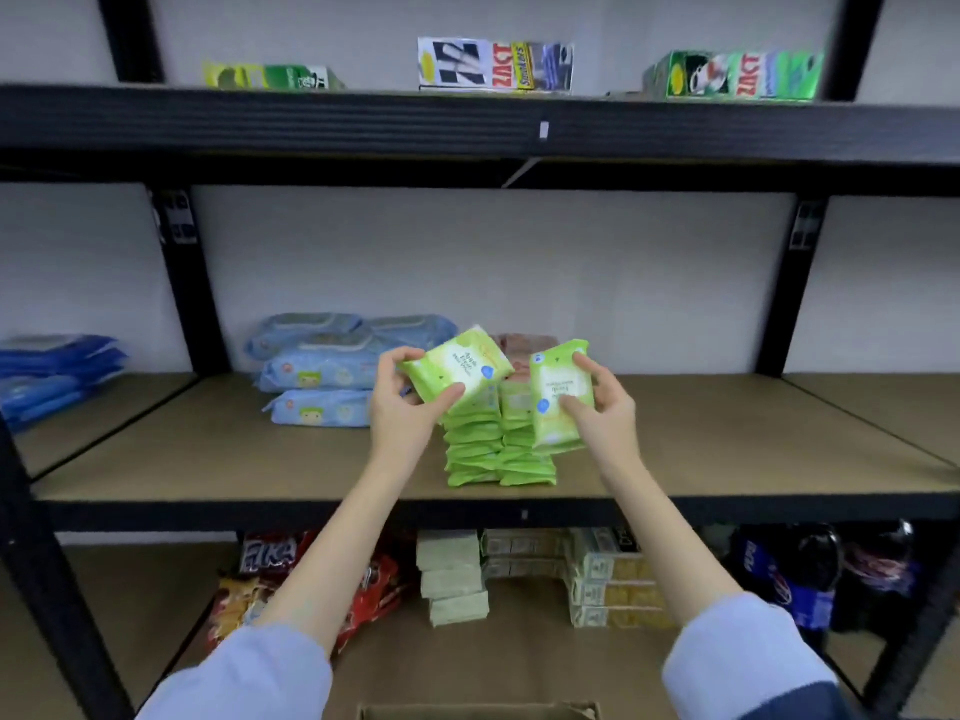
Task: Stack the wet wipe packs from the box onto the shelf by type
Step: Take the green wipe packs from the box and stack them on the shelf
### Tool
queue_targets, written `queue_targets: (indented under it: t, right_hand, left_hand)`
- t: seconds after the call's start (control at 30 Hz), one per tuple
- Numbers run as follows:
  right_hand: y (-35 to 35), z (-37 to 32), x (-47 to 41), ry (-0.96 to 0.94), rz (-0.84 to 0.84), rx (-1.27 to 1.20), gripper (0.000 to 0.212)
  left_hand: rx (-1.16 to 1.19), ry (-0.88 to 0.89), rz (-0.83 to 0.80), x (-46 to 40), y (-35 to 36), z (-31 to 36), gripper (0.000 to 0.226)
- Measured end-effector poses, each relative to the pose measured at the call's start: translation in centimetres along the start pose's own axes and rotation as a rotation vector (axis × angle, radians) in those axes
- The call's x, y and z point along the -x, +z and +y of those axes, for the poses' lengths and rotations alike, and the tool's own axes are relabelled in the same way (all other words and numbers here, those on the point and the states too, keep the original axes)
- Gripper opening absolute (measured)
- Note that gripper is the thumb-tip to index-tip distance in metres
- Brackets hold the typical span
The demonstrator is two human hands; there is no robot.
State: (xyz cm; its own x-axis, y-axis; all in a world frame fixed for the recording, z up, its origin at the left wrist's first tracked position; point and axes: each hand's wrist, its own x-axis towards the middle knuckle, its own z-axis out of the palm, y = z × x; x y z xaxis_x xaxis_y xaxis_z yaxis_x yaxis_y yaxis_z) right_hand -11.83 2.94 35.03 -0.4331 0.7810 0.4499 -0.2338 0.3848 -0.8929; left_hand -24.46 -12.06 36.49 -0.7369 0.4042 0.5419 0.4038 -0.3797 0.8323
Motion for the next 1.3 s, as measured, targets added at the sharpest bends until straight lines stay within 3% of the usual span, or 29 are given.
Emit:
queue_targets:
  t: [0.17,0.4,0.47,0.63,0.77,1.0,1.17,1.3]
  right_hand:
    - [1.2,1.8,-3.5,0.057,-0.055,0.139,0.05]
    - [1.6,4.0,-5.1,0.246,-0.206,0.279,0.03]
    - [1.6,4.1,-5.1,0.278,-0.247,0.274,0.034]
    - [1.3,3.0,-3.9,0.225,-0.186,0.443,0.073]
    - [1.0,2.3,-3.5,0.24,-0.177,0.557,0.067]
    - [-0.2,1.4,-3.8,0.263,-0.11,0.421,0.06]
    - [-2.1,0.3,-5.4,0.076,0.02,0.203,0.067]
    - [-2.2,-0.5,-7.4,0.037,0.036,-0.06,0.055]
  left_hand:
    - [-0.19,-0.082,0.046,-2.8,1.9,-3.1,0.046]
    - [-0.54,-0.211,-0.042,-3.9,2.7,-6.1,0.05]
    - [-0.61,-0.234,-0.087,-4.1,3.0,-6.0,0.052]
    - [-0.479,-0.265,-0.138,-4.0,2.6,-6.6,0.031]
    - [-0.35,-0.214,-0.212,-3.8,2.1,-6.5,0.021]
    - [-0.303,-0.228,-0.214,-3.8,2.1,-6.4,0.023]
    - [-0.268,-0.242,-0.208,-4.0,1.9,-6.7,0.021]
    - [-0.259,-0.246,-0.206,-4.1,1.9,-6.8,0.022]
